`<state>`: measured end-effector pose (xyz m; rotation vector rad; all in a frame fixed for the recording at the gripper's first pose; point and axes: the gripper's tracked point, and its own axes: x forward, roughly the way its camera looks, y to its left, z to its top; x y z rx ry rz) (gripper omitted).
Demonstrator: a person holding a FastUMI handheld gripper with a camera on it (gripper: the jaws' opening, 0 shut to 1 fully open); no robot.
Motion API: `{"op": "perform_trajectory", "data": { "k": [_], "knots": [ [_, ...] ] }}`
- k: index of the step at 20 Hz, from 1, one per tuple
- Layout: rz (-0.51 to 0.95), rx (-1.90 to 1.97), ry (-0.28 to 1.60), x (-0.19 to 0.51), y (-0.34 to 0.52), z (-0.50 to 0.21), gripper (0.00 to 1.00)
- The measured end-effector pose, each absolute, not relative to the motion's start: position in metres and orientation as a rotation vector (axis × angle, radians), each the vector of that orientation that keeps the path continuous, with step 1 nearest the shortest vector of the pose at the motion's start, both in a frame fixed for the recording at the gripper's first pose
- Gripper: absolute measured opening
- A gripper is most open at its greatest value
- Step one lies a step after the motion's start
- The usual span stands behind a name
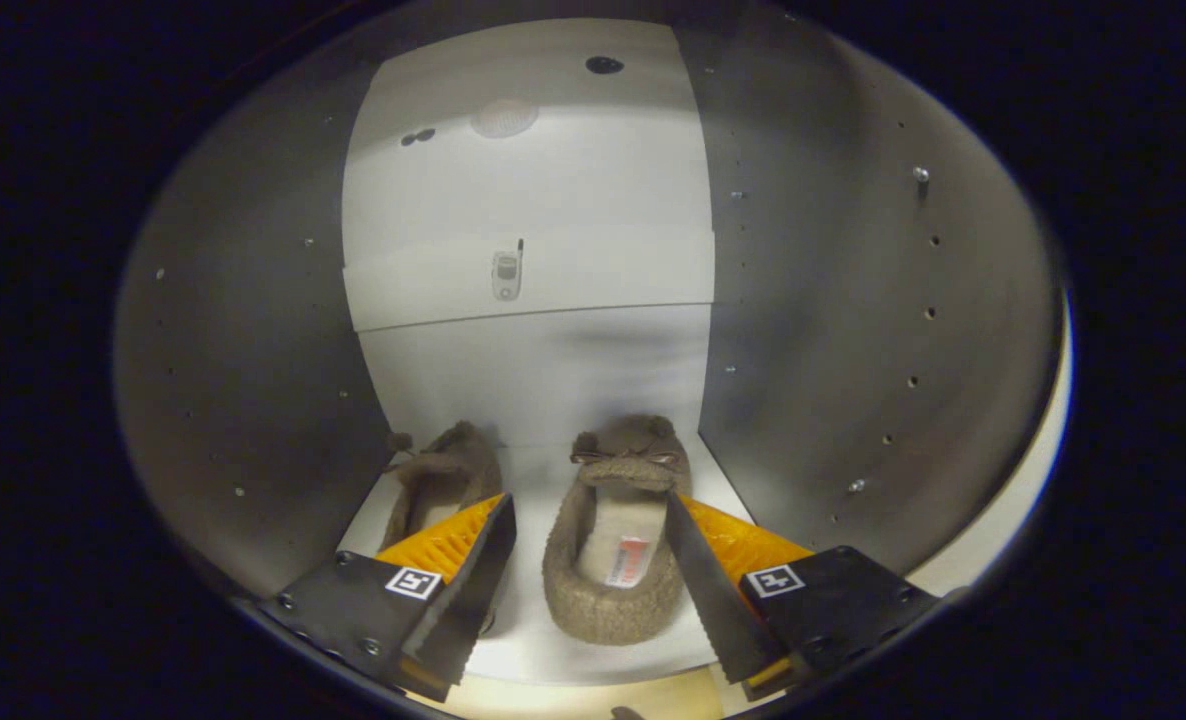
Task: Open the shoe cabinet door, grab the shoes and put them into the shoe cabinet, then close the shoe cabinet door.
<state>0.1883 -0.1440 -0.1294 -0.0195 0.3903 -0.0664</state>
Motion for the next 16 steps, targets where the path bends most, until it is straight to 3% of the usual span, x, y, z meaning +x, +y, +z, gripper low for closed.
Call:
{"op": "perform_trajectory", "data": {
  "k": [7, 16],
  "knots": [
    [-0.065, -0.025, 0.292, 0.116, -0.128, -0.074, 0.95],
    [-0.14, 0.007, 0.207, -0.078, -0.136, -0.025, 0.95]
  ]
}}
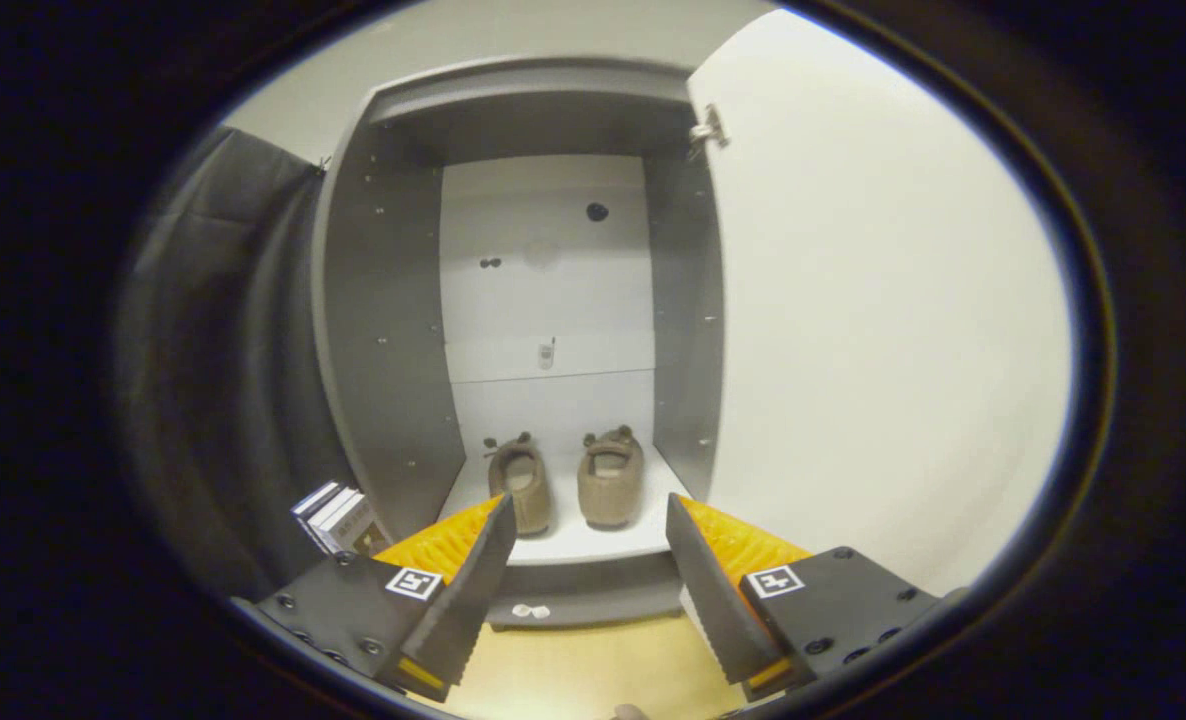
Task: Open the shoe cabinet door, grab the shoes and put them into the shoe cabinet, then close the shoe cabinet door.
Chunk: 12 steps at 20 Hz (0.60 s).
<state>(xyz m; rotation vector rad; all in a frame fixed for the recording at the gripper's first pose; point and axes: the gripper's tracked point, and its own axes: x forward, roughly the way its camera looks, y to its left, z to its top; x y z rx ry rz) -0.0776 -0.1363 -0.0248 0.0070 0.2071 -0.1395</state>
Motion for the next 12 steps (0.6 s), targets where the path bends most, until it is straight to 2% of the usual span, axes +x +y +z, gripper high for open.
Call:
{"op": "perform_trajectory", "data": {
  "k": [5, 12],
  "knots": [
    [-0.234, 0.01, 0.163, -0.187, -0.171, 0.001, 0.95],
    [-0.453, 0.021, 0.09, -0.309, -0.282, 0.037, 0.95]
  ]
}}
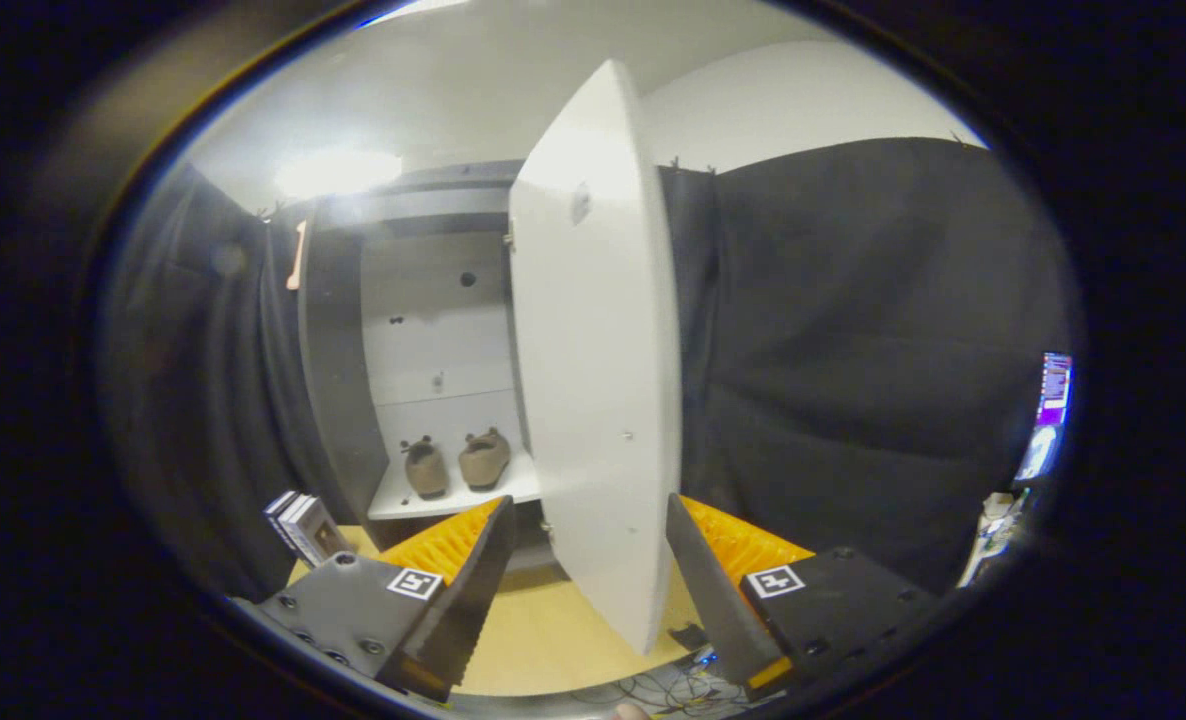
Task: Open the shoe cabinet door, grab the shoes and put them into the shoe cabinet, then close the shoe cabinet door.
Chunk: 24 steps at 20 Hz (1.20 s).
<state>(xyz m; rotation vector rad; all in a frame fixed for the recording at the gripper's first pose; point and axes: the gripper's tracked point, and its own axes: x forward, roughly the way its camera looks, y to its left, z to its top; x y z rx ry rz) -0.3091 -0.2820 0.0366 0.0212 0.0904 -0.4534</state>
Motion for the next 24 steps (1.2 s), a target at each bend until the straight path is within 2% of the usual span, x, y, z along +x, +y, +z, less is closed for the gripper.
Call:
{"op": "perform_trajectory", "data": {
  "k": [4, 10, 18, 24],
  "knots": [
    [-0.502, 0.013, 0.108, -0.323, -0.361, 0.041, 0.94],
    [-0.416, -0.004, 0.1, -0.261, -0.445, 0.038, 0.95],
    [-0.186, -0.077, 0.099, -0.157, -0.435, 0.025, 0.94],
    [-0.084, -0.048, 0.084, -0.15, -0.407, 0.025, 0.94]
  ]
}}
